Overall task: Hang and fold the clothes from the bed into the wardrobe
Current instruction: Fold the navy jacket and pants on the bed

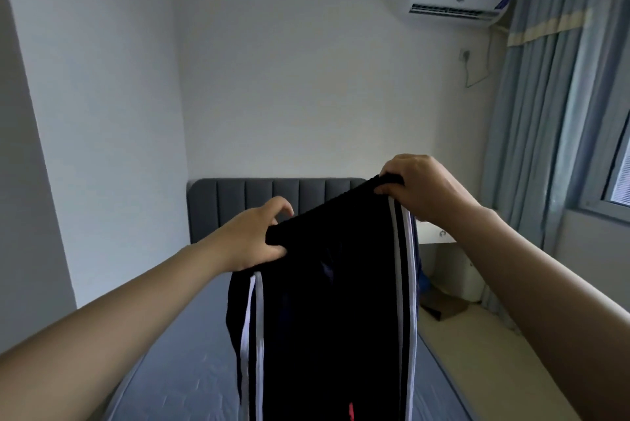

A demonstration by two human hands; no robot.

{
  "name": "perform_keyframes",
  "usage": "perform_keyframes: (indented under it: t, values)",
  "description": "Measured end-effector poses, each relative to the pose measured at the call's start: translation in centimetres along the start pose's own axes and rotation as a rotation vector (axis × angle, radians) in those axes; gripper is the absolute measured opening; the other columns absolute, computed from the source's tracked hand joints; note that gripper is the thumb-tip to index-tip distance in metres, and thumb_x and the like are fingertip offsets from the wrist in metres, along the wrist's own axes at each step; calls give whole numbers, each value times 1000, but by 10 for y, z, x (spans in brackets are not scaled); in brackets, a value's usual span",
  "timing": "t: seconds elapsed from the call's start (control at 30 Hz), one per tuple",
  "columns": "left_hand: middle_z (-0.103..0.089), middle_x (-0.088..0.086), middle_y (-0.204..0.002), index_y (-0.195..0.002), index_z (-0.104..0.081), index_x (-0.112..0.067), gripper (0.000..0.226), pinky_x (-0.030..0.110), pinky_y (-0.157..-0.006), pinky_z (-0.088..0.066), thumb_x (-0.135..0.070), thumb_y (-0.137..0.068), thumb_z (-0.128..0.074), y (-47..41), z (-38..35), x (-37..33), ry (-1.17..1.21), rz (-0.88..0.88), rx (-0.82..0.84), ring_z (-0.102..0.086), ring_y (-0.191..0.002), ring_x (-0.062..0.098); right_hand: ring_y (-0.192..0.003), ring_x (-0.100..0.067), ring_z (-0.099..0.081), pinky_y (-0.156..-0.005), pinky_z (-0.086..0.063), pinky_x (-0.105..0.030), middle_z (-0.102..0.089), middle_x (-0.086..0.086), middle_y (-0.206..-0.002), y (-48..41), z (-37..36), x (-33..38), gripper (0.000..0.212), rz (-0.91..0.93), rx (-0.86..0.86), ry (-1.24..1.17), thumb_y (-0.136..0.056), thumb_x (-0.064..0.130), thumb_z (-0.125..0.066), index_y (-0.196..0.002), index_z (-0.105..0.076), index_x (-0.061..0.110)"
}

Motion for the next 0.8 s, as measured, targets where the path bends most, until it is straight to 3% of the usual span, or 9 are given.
perform_keyframes:
  t: [0.1,0.2,0.33,0.4,0.47,0.6,0.8]
  values:
    - [-56,-11,-82,-116,-32,-37,47,19,-60,-44,-20,-85,-64,1,4,-8,-178,-125,-51,-56,-66,9,-79,-19,-56,-71,-42,-30,-63,-2,-84,2,2,-3,13,5,5,14,-85,22,-69,-87,-69,10]
    - [-56,-13,-83,-103,-50,-31,22,23,-67,-42,-17,-88,-60,2,9,-3,-216,-147,-69,-55,-74,6,-79,-20,-57,-75,-46,-33,-64,-3,-84,4,13,-7,12,-3,-46,0,-85,21,-69,-88,-69,9]
    - [-58,-20,-76,-85,-68,-31,9,12,-65,-38,-24,-88,-63,2,4,6,-204,-113,9,-57,-74,-1,-76,-16,-54,-72,-44,-30,-65,-1,-86,8,12,-11,12,5,-30,-4,-84,20,-71,-89,-70,10]
    - [-53,-16,-65,-60,-57,-36,28,14,-58,-35,-30,-86,-65,2,-3,12,-246,-102,53,-54,-62,2,-78,-19,-56,-75,-46,-33,-66,-3,-87,10,11,-15,12,-1,-28,10,-84,19,-71,-90,-70,9]
    - [-49,-9,-61,-48,-44,-29,43,19,-53,-35,-36,-85,-66,4,-4,22,-287,-61,62,-48,-53,8,-79,-21,-58,-77,-48,-35,-66,-4,-88,13,11,-22,12,-18,-34,15,-84,18,-71,-89,-70,8]
    - [-49,-7,-68,-54,-48,-26,37,25,-57,-42,-42,-83,-65,7,8,30,-343,-36,-14,-51,-60,11,-75,-18,-55,-73,-45,-30,-65,-1,-85,21,5,-30,11,-21,-13,22,-84,20,-72,-88,-70,10]
    - [-48,-6,-60,-59,-51,-19,32,19,-53,-31,-30,-79,-73,5,56,25,-249,-41,-324,-45,-57,10,-71,-20,-55,-67,-46,-35,-59,0,-77,31,1,-43,27,-43,90,79,-86,35,-67,-80,-62,9]
Point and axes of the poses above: each hand's wrist, its own y-axis away from the middle knuckle, its own z-axis out of the back of the hand, x = y × z, the point moved 10 cm from there along -y, towards the middle knuckle
